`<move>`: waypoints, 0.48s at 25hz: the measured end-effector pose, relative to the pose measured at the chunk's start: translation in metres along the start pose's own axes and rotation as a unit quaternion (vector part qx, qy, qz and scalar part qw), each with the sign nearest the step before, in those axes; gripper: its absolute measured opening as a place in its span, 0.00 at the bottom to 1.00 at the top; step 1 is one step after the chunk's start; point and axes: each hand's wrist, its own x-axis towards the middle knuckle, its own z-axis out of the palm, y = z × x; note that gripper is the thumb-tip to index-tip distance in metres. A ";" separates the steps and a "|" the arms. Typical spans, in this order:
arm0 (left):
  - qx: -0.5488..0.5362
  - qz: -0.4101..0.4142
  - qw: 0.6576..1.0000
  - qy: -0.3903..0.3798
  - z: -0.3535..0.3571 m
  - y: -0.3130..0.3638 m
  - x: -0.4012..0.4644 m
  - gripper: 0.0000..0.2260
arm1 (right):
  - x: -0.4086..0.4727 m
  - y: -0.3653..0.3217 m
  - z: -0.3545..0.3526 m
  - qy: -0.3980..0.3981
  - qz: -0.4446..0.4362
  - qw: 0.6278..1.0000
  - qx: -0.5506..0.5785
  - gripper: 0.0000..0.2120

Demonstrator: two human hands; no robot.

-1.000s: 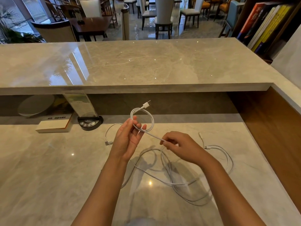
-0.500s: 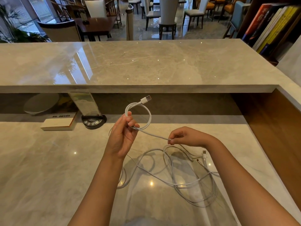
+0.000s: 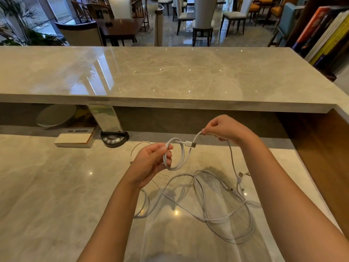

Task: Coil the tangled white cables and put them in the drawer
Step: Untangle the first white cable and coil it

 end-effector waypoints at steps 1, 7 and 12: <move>0.021 -0.007 1.000 0.004 0.002 -0.001 0.001 0.09 | -0.002 -0.006 0.003 0.031 -0.007 0.999 0.003 0.09; 0.018 -0.023 0.997 0.069 0.012 -0.009 0.007 0.09 | -0.034 -0.043 0.035 0.013 -0.068 0.997 0.038 0.12; -0.059 0.004 0.992 0.107 0.016 -0.009 0.009 0.09 | -0.050 -0.029 0.080 0.111 -0.178 0.977 -0.020 0.12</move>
